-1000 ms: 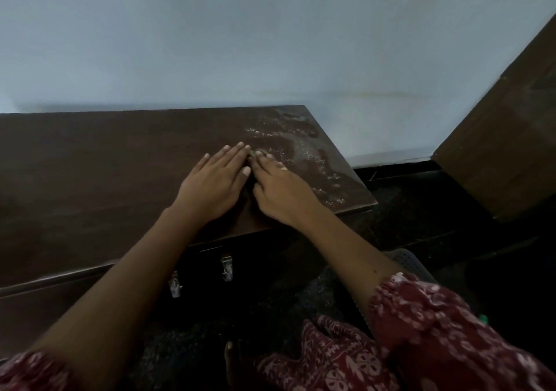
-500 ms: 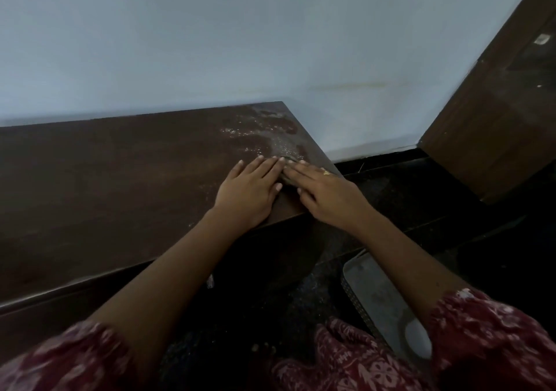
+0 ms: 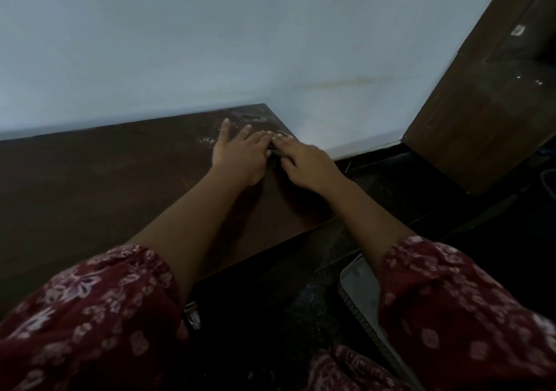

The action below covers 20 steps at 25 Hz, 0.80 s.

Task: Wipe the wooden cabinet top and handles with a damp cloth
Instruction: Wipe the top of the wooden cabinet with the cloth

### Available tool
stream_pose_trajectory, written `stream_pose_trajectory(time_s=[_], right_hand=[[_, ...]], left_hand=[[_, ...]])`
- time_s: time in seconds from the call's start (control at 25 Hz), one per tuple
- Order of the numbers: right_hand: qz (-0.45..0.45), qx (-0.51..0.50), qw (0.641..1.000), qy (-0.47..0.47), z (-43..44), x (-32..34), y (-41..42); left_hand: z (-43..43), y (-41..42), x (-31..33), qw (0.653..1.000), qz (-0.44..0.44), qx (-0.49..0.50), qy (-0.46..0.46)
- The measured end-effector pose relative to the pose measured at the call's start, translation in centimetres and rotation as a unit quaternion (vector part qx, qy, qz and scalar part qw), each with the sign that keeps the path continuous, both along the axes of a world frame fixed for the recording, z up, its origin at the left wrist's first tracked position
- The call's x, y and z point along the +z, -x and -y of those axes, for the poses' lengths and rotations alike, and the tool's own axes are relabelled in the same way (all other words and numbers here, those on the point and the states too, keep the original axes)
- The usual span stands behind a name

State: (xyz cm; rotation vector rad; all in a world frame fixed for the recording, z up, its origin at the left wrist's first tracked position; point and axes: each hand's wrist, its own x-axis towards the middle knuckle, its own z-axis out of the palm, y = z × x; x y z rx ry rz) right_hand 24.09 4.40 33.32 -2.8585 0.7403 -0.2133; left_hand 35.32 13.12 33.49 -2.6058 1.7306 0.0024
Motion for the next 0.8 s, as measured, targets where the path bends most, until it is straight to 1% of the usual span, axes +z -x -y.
stream_pose_trajectory(time_s=[0.12,0.2,0.28,0.4,0.52,0.6,0.68,0.8], right_hand=[[0.003,0.018,1.000,0.012,-2.1,-0.3,-1.9],[0.014,0.028,0.999,0.004,-3.6,-0.7,-1.6],[0.030,0.047,0.998,-0.002,-4.6,-1.0,0.0],[0.033,0.069,0.997,0.029,-4.8,-1.2,3.5],[0.045,0.031,0.997,0.060,-4.2,-1.2,6.1],[0.045,0.008,0.997,0.056,-3.7,-1.1,6.6],[0.032,0.006,0.998,0.044,-2.9,-1.0,5.8],[0.012,0.000,0.999,0.045,-1.1,-0.7,3.1]], left_hand=[[-1.7,-1.4,0.2,0.999,-0.024,0.035,0.008],[-3.1,-1.1,0.4,0.998,-0.038,0.048,0.022],[-4.4,0.2,0.3,0.998,-0.036,0.044,0.036],[-4.9,2.5,0.0,0.998,-0.027,0.020,0.053],[-3.7,4.5,-0.6,0.997,-0.035,-0.029,0.060],[-2.8,5.1,-1.0,0.994,-0.059,-0.065,0.064],[-1.8,4.4,-1.2,0.993,-0.070,-0.073,0.067],[0.5,2.0,-0.7,0.996,-0.029,-0.063,0.049]])
